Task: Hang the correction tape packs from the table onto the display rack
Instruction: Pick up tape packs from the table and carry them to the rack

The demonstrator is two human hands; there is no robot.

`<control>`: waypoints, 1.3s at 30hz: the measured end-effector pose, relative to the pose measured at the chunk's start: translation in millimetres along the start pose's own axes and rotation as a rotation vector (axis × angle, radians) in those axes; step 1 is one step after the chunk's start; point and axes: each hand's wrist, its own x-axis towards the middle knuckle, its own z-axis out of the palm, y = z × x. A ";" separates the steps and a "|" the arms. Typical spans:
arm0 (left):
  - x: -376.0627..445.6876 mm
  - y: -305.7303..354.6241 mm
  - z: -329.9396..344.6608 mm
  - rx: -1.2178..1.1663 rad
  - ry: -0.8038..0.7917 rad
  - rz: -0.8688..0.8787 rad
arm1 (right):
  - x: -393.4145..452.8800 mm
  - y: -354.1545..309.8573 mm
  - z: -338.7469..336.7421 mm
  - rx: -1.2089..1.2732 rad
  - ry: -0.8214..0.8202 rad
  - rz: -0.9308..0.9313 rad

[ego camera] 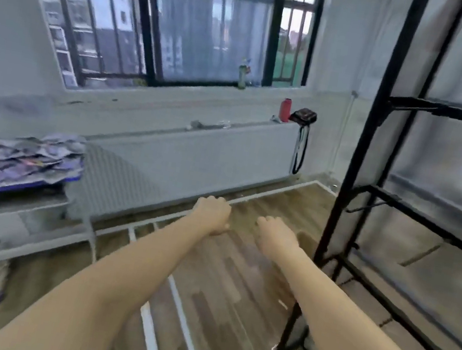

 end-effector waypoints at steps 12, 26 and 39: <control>-93.8 -340.4 113.5 -0.025 -0.140 -0.493 | 172.2 -356.2 67.5 0.022 -0.121 -0.451; -109.5 -560.9 247.5 -0.233 -0.287 -0.778 | 317.2 -577.4 166.3 -0.137 -0.365 -0.705; -48.2 -777.4 331.1 -0.476 -0.290 -0.989 | 515.6 -755.3 221.7 -0.080 -0.500 -0.771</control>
